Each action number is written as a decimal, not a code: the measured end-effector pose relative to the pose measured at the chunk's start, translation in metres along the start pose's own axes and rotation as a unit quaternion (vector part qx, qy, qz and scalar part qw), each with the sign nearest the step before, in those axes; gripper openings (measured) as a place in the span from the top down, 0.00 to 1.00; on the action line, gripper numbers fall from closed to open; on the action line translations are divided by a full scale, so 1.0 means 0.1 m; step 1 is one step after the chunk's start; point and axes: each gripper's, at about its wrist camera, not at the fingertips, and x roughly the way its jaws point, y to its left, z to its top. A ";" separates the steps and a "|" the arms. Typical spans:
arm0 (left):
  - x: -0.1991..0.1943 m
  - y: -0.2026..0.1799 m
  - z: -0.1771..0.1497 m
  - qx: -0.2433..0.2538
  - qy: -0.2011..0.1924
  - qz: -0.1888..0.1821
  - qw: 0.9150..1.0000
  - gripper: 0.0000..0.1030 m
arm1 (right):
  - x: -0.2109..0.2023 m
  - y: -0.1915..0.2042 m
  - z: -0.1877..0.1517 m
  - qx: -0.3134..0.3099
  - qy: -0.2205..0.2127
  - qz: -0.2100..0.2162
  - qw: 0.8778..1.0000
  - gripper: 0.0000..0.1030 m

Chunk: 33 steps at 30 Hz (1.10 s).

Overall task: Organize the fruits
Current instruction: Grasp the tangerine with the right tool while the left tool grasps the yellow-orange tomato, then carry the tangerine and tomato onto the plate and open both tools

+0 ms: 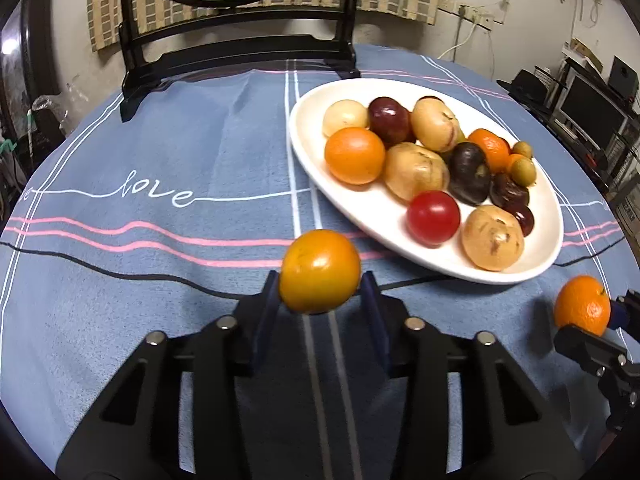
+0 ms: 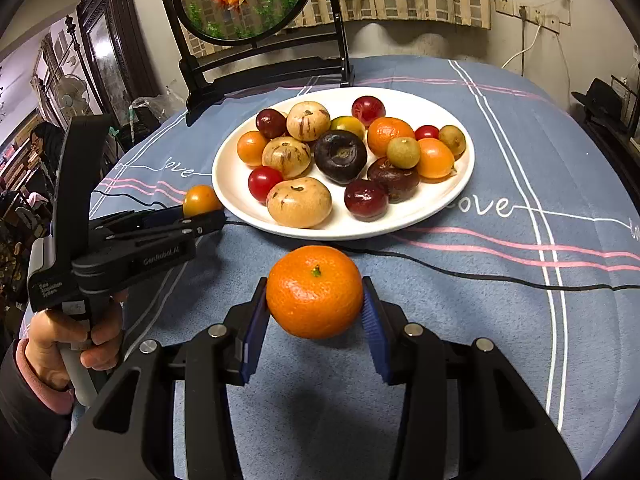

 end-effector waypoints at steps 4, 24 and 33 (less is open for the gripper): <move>-0.01 -0.02 0.00 0.003 -0.002 0.004 1.000 0.62 | -0.02 0.01 -0.01 -0.002 -0.002 0.003 1.000 0.57; -0.53 -0.03 -0.06 -0.009 -0.072 -0.009 0.997 0.62 | -0.09 0.03 0.07 -0.005 -0.018 0.015 1.000 0.57; -0.80 -0.24 0.25 -0.003 -0.126 -0.062 0.990 0.62 | -0.42 -0.23 0.38 0.016 -0.117 0.009 0.993 0.57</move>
